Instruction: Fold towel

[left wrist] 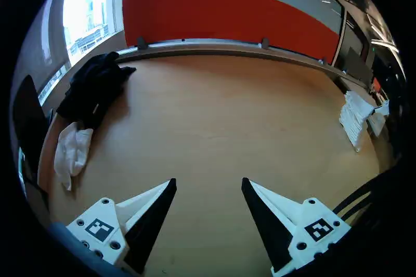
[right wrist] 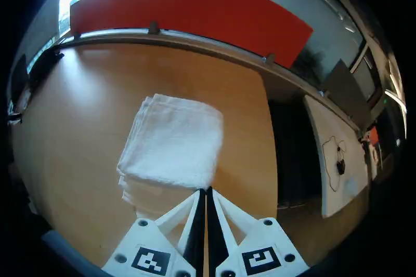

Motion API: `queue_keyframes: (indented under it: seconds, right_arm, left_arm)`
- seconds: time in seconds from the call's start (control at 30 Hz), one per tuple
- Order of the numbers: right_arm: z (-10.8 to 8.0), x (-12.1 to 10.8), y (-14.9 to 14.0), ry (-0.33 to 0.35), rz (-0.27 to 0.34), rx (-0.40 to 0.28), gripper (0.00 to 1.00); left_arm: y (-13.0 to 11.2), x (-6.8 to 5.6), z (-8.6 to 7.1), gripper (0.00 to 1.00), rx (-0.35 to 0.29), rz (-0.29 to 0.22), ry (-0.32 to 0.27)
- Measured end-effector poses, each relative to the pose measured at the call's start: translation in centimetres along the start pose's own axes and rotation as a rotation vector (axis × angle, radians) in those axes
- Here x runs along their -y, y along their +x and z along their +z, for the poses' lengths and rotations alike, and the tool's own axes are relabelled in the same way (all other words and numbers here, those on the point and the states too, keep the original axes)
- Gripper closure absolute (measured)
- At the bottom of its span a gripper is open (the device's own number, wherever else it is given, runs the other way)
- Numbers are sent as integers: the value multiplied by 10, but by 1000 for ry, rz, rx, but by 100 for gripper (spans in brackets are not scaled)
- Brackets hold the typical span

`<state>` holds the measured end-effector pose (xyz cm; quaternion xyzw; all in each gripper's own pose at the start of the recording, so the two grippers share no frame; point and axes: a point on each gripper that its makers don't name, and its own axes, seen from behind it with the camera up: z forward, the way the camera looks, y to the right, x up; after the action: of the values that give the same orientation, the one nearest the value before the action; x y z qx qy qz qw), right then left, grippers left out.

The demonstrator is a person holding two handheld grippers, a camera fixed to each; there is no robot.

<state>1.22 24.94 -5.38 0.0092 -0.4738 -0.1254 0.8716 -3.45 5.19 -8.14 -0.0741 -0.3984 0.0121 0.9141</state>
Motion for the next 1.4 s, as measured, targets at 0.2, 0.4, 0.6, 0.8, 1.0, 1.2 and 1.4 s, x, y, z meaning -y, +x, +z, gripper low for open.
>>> queue_keyframes:
  seconds: [0.2,0.4,0.6,0.8,1.0,1.2,1.4]
  right_arm:
    - [4,-2,-4,-8,17,7,73]
    - [4,-5,-8,-21,21,21,72]
    - [5,-15,-20,-66,32,58,61]
    - [5,-18,-23,-75,46,61,33]
    - [3,-10,-15,-55,65,30,1]
    - [1,-4,-11,-47,61,15,0]
    - [-2,4,-6,-38,65,-5,0]
  left_arm:
    - [1,-1,0,7,0,2,-1]
    - [1,-2,1,7,2,4,-1]
    - [1,-3,1,7,1,5,-2]
    - [3,-4,1,7,-3,4,-3]
    - [4,-5,1,7,-7,3,-6]
    - [5,-6,1,7,-10,4,-10]
    - [5,-5,-1,7,-14,4,-9]
